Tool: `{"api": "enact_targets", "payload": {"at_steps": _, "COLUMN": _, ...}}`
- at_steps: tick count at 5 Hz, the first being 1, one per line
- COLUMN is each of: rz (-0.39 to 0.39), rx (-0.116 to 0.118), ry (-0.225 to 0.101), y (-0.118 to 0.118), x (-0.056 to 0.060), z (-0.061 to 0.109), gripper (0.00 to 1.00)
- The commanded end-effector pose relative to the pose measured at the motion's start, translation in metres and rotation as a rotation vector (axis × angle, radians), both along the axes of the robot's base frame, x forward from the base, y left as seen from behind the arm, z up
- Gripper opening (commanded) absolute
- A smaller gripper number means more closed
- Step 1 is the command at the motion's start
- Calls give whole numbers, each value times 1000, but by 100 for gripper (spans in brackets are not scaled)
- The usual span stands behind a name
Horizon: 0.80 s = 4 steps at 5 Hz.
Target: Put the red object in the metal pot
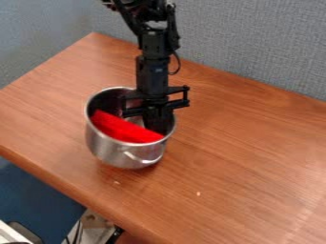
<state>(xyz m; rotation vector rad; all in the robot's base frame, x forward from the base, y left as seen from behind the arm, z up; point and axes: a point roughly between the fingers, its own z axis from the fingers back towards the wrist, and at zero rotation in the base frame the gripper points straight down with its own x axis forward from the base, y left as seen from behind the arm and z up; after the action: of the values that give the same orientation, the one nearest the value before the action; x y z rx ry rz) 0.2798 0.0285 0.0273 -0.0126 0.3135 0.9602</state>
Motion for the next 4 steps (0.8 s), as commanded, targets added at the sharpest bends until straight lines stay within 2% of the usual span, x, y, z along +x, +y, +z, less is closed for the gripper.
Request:
{"api": "enact_targets", "payload": {"at_steps": 1, "rz": -30, "rx": -7, "ry": -74, "y": -2, "x": -11, "z": -2, "gripper": 0}}
{"api": "enact_targets", "payload": {"at_steps": 3, "rz": -144, "rx": 5, "ry": -61, "y": 17, "x": 0, "z": 25, "gripper": 0}}
{"api": "enact_targets", "payload": {"at_steps": 4, "rz": -162, "rx": -26, "ry": -63, "y": 30, "x": 5, "z": 49, "gripper": 0}}
